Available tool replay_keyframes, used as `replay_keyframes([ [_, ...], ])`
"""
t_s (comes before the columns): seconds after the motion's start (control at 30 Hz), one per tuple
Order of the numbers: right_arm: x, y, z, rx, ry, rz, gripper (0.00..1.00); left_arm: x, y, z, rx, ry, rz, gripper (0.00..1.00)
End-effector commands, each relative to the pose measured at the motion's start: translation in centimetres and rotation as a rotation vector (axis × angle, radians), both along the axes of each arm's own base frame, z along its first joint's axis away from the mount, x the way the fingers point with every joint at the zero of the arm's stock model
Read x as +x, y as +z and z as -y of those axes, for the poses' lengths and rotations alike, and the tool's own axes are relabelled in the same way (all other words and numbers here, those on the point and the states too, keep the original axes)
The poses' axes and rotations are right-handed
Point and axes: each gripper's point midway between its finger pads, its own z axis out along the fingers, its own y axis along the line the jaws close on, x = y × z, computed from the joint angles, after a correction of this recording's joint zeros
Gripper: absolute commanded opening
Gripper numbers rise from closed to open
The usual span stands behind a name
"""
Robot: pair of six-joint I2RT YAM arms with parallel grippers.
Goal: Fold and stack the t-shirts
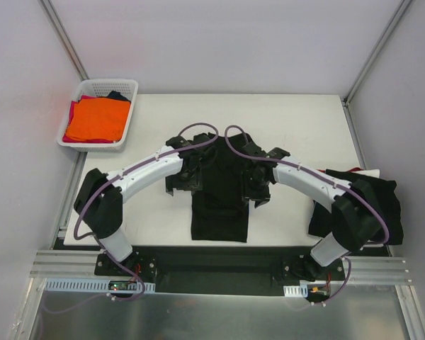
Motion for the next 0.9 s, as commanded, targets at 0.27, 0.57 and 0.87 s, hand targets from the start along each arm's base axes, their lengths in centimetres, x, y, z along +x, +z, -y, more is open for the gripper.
replay_keyframes([
  [0.27, 1.0, -1.8, -1.3, 0.070, 0.107, -0.096, 0.44, 0.8, -3.3, 1.9, -0.034, -0.151, -0.097, 0.64],
  [0.57, 0.5, -0.6, -1.0, 0.068, 0.108, -0.088, 0.44, -2.5, -2.8, 0.4, -0.078, -0.034, -0.116, 0.65],
  [0.87, -0.5, 0.5, -2.1, 0.059, 0.137, -0.069, 0.44, -4.0, -2.5, -0.8, -0.082, 0.031, -0.104, 0.65],
])
